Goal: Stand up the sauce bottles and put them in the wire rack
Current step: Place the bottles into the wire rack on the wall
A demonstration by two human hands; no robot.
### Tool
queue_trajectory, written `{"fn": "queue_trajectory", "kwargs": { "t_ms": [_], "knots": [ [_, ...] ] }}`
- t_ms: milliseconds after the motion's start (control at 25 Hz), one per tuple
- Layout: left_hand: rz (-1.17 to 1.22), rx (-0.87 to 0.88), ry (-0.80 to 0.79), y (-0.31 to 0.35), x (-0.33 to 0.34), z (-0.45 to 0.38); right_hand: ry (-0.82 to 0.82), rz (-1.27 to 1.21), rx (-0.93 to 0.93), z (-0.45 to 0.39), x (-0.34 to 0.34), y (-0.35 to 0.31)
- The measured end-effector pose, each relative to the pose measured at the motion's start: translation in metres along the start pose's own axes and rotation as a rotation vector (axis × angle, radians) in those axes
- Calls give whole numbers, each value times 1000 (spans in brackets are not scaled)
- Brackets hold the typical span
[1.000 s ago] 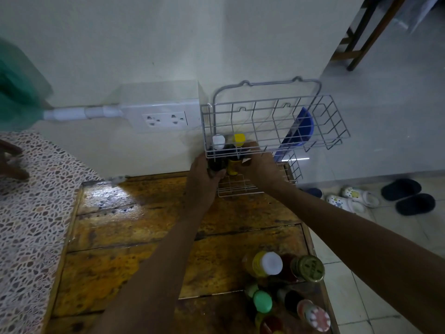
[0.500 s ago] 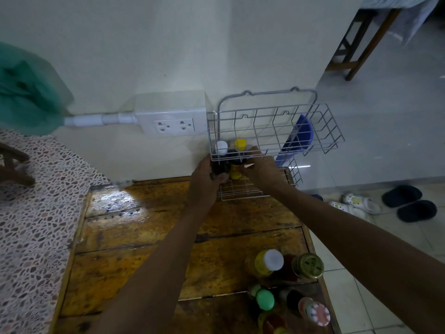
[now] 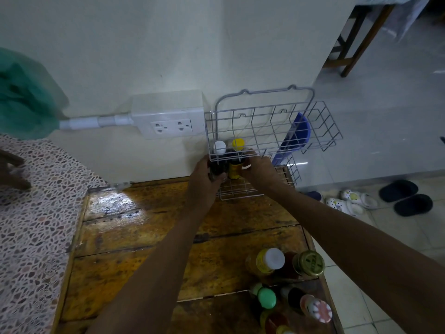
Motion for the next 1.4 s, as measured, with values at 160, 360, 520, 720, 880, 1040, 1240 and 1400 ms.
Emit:
{"fn": "queue_trajectory", "kwargs": {
  "t_ms": [160,360,520,720,880,1040,1240,1400],
  "knots": [
    [15,-25,-29,-3,-2,5,-7,63,10,4,-10,-9],
    [-86,-110,-52,-6,-25,53,-36,137,-84,47,-53,-39],
    [-174,-171,-54,-12,-31,148,-7,76,-230,123,-101,-70],
    [-111,-206,-143,-3,-2,292,211,-57,-18,251,-158,-21],
    [-77,-236,-236,14,30,358,152,-152,165,341,-119,44],
    [24,-225,-240,39,49,362,-22,-263,193,365,-47,55],
    [-44,-180,-215,52,52,359,63,-174,214,353,-30,64],
    [-69,-132,-204,48,37,365,68,-168,178,359,-51,61]
  ]
}}
Point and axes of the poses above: each hand's wrist, its own z-axis away from the middle knuckle, its own x-axis out of the palm, y = z × x, the point moved 10 cm from there along -z, towards the middle knuckle, and after that the axes turned 15 degrees about -z, right-handed, at the moved point
